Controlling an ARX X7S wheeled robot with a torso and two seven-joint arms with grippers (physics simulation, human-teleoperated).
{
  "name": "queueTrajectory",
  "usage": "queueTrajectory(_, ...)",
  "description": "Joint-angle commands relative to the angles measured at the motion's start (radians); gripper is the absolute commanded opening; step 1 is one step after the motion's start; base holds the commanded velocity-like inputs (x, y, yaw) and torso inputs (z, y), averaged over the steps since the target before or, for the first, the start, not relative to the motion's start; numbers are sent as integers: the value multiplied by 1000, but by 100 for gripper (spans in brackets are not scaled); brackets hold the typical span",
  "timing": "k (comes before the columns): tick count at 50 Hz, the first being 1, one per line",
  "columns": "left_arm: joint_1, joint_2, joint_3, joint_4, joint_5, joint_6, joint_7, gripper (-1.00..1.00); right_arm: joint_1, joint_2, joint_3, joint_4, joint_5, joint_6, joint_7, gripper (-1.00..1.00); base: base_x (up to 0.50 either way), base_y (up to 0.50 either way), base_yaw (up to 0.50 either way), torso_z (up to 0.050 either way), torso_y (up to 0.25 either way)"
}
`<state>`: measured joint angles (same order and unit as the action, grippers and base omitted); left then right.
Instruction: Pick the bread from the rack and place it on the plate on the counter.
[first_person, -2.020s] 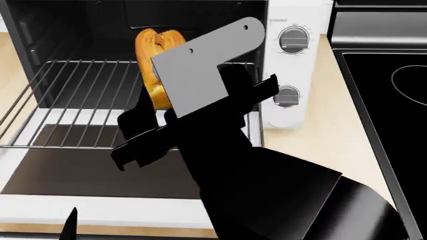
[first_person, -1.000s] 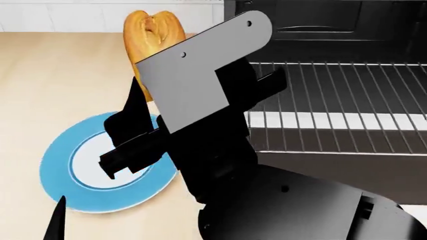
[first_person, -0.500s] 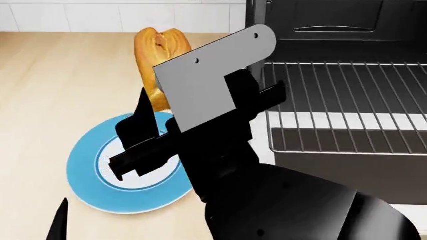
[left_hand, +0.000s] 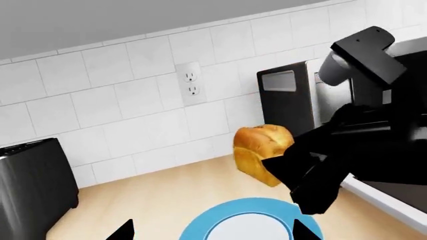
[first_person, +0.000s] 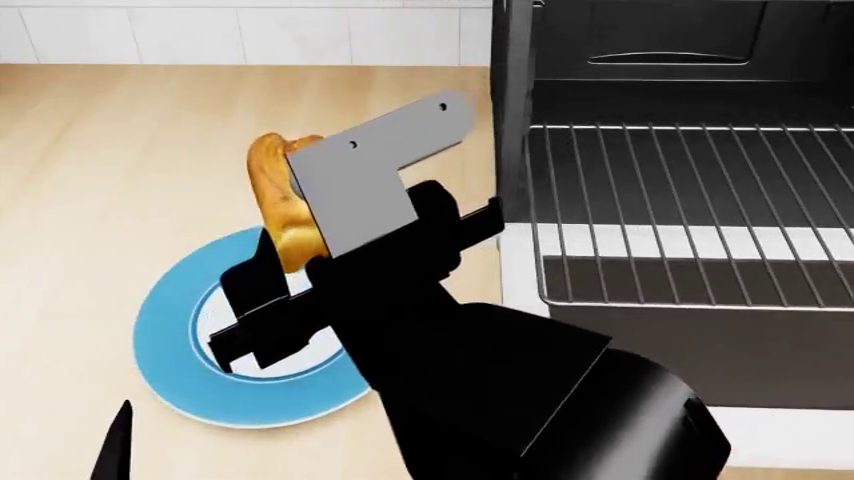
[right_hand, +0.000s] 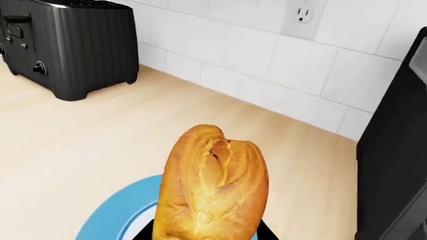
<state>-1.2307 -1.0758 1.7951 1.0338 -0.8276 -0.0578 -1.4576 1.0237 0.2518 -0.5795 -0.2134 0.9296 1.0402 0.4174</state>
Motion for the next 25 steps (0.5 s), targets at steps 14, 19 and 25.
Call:
queueTrajectory(14, 3, 19, -13, -10, 16, 37, 21, 100, 54, -79, -92, 246, -118, -95, -160, -100, 0, 0, 0, 0, 0)
queueTrajectory(19, 3, 14, -11, -10, 17, 39, 21, 100, 50, -86, -102, 267, -119, -107, -170, -100, 0, 0, 0, 0, 0)
queueTrajectory(25, 7, 15, -8, -15, 21, 42, 23, 100, 54, -88, -107, 278, -115, -108, -173, -100, 0, 0, 0, 0, 0)
